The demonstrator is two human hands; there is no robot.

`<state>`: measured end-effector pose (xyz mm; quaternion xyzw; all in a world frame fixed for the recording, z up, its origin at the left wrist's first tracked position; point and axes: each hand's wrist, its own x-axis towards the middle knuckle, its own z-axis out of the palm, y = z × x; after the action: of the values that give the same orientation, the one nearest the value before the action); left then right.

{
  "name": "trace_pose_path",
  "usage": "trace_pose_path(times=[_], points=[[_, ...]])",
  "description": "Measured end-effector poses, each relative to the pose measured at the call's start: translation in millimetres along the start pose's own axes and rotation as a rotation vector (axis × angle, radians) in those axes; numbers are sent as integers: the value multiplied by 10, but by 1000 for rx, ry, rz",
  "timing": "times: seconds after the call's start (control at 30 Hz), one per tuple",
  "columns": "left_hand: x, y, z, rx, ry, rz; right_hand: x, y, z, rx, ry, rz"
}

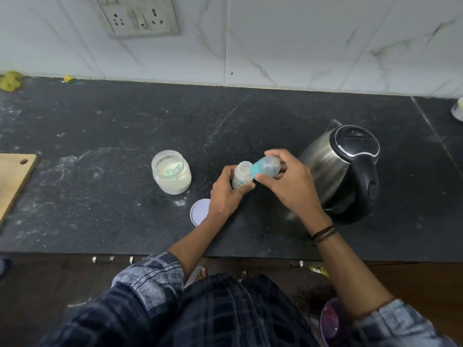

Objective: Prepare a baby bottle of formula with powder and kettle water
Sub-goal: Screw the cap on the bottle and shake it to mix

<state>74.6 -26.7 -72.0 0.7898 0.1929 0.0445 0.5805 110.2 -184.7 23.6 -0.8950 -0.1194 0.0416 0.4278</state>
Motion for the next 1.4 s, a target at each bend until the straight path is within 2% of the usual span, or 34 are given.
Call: trace_pose_path(times=[0.2, 0.4, 0.97, 1.23, 1.4], points=[[-2, 18, -9, 21, -16, 2, 281, -281, 6, -218, -191, -125], [0, 22, -11, 28, -23, -4, 374, -327, 94, -312, -272, -169], [11, 9, -13, 49, -31, 19, 402, -276, 189, -400, -271, -169], [24, -32, -1, 28, -30, 11, 417, -265, 125, -428, -342, -189], [23, -16, -4, 19, -40, -4, 421, -279, 139, -460, -313, -199]])
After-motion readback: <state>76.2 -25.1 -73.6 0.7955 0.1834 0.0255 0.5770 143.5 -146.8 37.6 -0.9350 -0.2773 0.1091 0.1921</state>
